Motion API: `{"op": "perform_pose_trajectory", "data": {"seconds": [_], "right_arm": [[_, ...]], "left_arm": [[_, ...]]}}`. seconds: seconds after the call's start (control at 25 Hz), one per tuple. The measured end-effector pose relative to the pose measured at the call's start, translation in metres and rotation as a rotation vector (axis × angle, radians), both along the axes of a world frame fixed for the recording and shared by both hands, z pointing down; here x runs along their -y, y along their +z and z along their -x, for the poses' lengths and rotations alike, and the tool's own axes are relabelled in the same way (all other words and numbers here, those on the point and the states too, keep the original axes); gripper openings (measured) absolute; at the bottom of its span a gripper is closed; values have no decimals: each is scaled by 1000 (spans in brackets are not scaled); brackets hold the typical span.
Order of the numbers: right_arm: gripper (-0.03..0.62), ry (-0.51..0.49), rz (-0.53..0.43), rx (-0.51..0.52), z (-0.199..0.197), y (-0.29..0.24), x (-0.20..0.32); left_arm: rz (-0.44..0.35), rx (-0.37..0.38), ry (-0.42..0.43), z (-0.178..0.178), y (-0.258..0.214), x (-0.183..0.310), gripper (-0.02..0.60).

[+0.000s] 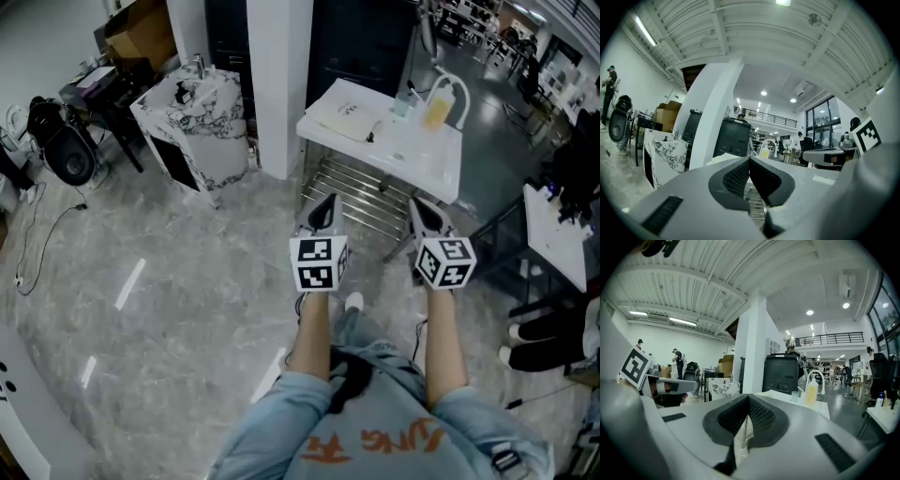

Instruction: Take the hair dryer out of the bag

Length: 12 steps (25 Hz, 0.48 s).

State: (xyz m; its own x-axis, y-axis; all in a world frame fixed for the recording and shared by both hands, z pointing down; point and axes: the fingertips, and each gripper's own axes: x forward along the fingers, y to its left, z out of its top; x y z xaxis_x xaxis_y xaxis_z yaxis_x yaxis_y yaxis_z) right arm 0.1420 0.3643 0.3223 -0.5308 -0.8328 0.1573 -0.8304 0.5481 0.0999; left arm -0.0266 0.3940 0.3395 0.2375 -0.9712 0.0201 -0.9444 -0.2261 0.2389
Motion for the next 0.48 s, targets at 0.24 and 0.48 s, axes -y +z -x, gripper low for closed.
{"op": "perform_pose_trajectory", "data": {"seconds": [0.24, 0.48], "right_arm": [[-2, -15, -15, 35, 5, -5, 31], [-2, -17, 27, 70, -3, 20, 78]], "left_arm": [[15, 31, -9, 10, 0, 30, 2], [25, 85, 29, -15, 16, 71, 2]]}}
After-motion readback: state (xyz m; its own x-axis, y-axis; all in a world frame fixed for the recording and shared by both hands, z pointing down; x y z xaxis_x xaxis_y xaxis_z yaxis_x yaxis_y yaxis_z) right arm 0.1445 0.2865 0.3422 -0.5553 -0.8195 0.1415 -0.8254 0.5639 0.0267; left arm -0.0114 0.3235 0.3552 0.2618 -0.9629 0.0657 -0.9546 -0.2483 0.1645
